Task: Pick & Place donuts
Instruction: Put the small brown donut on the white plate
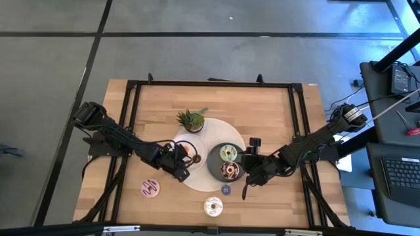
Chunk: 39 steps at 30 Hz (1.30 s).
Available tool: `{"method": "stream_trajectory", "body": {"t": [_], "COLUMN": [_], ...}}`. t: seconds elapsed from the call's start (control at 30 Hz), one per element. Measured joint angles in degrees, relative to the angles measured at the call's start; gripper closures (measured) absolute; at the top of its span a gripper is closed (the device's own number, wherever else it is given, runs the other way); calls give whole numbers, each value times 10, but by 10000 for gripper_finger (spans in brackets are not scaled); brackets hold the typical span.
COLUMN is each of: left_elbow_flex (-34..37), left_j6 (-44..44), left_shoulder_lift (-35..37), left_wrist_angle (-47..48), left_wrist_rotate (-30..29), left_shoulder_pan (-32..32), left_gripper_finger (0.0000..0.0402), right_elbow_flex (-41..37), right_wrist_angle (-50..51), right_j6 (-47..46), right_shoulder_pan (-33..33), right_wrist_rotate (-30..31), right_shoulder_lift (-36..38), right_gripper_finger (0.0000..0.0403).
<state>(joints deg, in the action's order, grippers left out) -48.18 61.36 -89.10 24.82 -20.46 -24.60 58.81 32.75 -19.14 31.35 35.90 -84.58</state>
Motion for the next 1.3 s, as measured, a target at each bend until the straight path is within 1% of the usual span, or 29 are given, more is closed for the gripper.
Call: {"method": "stream_trajectory", "body": {"t": [0.43,0.57,0.7,0.87,1.0,1.13,1.3], "left_elbow_flex": [0,0,0,0,0,0,0], "left_j6": [-15,-1,28,20,20,21,25], "left_shoulder_lift": [0,0,0,0,0,0,0], "left_wrist_angle": [-8,-10,-10,-6,-6,-5,11], "left_wrist_rotate": [-10,-10,-5,-4,-4,-3,-12], "left_shoulder_pan": [0,0,0,0,0,0,4], "left_gripper_finger": [356,348,329,300,284,278,282], "right_elbow_flex": [0,0,0,0,0,0,0], "right_wrist_angle": [0,0,0,0,0,0,0], "right_j6": [-1,-1,-1,0,0,0,0], "right_shoulder_pan": [0,0,0,0,0,0,0], "right_wrist_rotate": [-1,-1,-1,-1,-1,-1,-1], "right_shoulder_lift": [0,0,0,0,0,0,0], "right_gripper_finger": [221,221,221,221,221,221,221]}}
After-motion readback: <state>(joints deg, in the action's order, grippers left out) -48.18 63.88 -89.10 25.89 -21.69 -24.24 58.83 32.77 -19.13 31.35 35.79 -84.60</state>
